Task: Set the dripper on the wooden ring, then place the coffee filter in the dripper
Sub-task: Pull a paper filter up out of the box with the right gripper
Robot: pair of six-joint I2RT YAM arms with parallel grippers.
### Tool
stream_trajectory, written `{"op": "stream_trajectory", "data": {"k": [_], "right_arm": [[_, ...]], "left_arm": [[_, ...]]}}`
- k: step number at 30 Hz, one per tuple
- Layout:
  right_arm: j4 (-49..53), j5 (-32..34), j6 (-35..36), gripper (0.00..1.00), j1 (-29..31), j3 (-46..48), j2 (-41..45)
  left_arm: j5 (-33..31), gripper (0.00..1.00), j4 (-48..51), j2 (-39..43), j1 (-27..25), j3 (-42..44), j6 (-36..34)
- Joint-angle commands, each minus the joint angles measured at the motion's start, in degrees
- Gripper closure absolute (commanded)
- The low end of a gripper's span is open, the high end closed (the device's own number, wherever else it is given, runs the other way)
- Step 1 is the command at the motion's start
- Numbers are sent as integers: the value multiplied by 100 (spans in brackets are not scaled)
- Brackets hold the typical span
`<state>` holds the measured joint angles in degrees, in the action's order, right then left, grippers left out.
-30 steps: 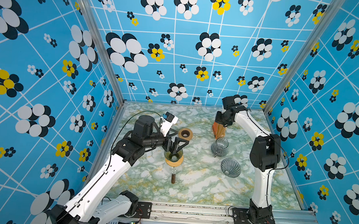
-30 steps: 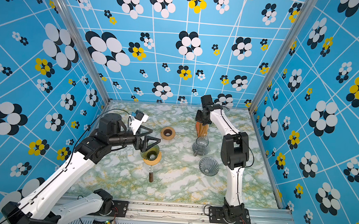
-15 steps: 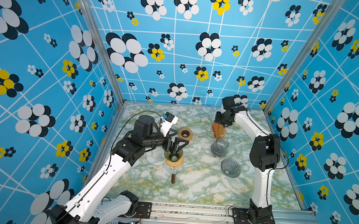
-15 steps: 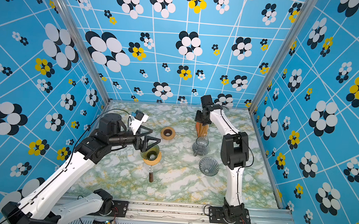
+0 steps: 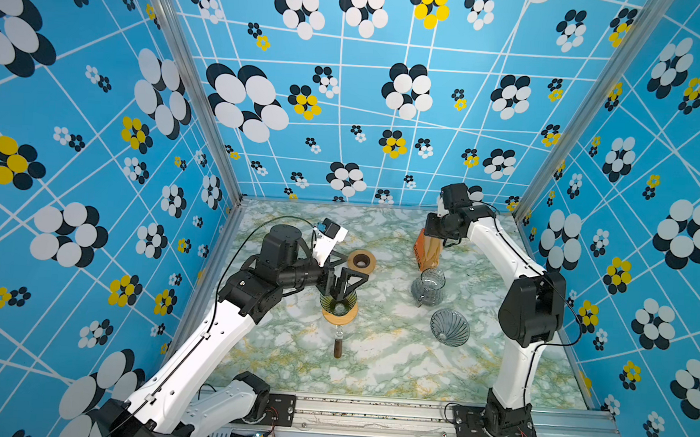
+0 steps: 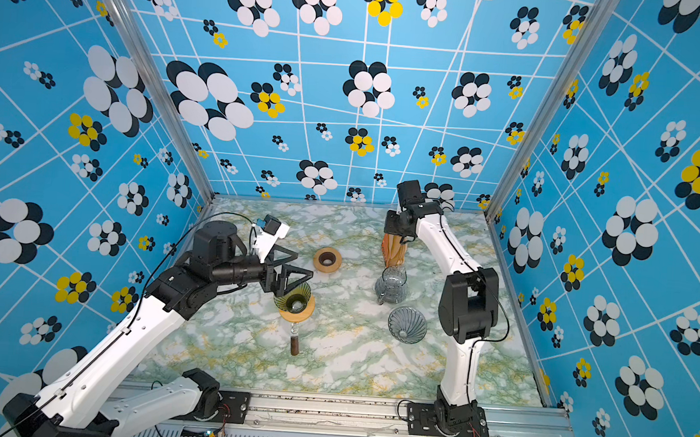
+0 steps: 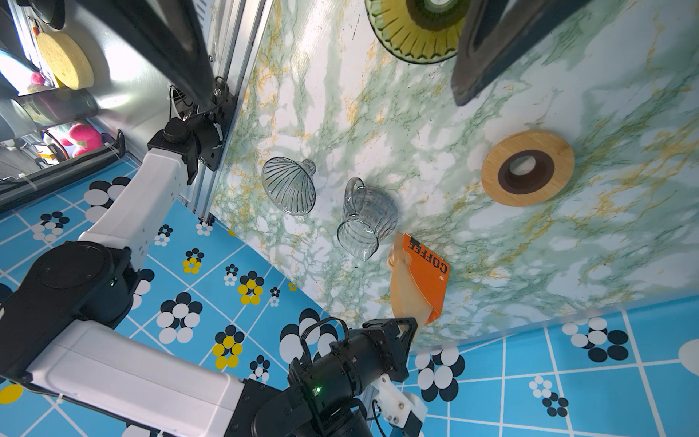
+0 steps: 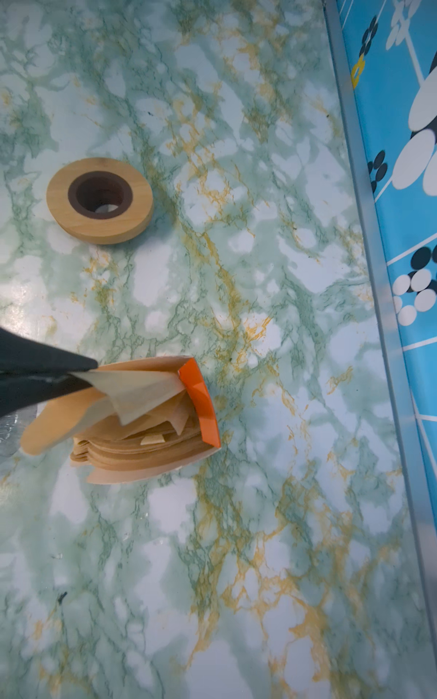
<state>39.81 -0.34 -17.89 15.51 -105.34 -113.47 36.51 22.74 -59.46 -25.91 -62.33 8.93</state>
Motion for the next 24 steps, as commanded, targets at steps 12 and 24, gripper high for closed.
{"op": "stream_trajectory", "data": {"k": [12, 24], "right_arm": [[349, -111, 797, 100, 104, 276, 1376], [1758, -458, 1579, 100, 1187, -124, 2179]], "left_arm": [[-71, 1, 154, 49, 7, -169, -97], [-727, 1, 875, 838, 29, 218, 148]]}}
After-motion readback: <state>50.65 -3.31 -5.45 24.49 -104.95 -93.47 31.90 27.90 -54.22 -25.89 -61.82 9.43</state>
